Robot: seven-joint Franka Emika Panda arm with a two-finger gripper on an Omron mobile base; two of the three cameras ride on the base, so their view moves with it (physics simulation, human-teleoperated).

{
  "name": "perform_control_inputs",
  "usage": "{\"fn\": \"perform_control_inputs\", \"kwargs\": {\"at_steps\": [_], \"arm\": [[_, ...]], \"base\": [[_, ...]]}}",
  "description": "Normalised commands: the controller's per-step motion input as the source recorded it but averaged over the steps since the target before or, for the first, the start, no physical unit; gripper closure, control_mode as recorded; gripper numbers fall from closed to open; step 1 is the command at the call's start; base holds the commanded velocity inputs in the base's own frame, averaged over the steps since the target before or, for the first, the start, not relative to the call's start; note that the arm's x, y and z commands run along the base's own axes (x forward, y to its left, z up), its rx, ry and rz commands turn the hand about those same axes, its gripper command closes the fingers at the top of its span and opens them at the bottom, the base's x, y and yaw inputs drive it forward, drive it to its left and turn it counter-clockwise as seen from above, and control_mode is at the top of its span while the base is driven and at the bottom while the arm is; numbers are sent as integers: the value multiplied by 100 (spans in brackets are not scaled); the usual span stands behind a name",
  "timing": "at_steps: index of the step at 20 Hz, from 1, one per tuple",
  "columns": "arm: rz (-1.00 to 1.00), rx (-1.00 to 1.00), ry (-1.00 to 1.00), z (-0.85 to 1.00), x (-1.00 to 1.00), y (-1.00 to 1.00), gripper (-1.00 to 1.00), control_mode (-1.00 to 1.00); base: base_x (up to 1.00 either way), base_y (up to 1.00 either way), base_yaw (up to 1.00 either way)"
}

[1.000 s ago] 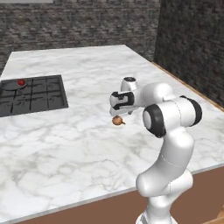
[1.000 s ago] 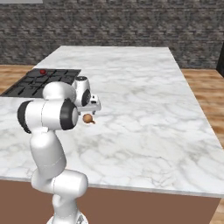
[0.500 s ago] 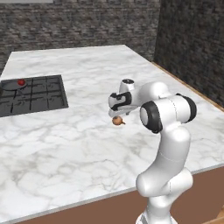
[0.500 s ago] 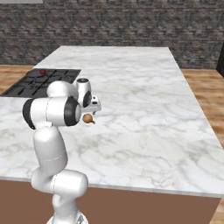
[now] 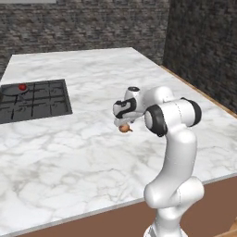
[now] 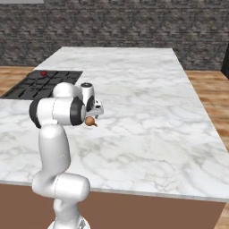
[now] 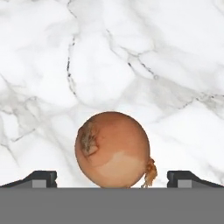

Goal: Place the pan on the front left burner on the stove. Then place the tomato and the onion in the pan and turn on the front left burner.

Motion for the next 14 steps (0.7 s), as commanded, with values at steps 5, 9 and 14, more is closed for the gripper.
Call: {"fn": "perform_control_inputs", "kwargs": {"at_steps": [5,9,14], "arm": [[7,0,1,-26,15,3,-100,-100],[5,0,1,-24,0,5,-100,-100],[6,0,0,-24,7,5,-100,-100]], "base": [[0,0,0],[0,0,0],[0,0,0]]}}
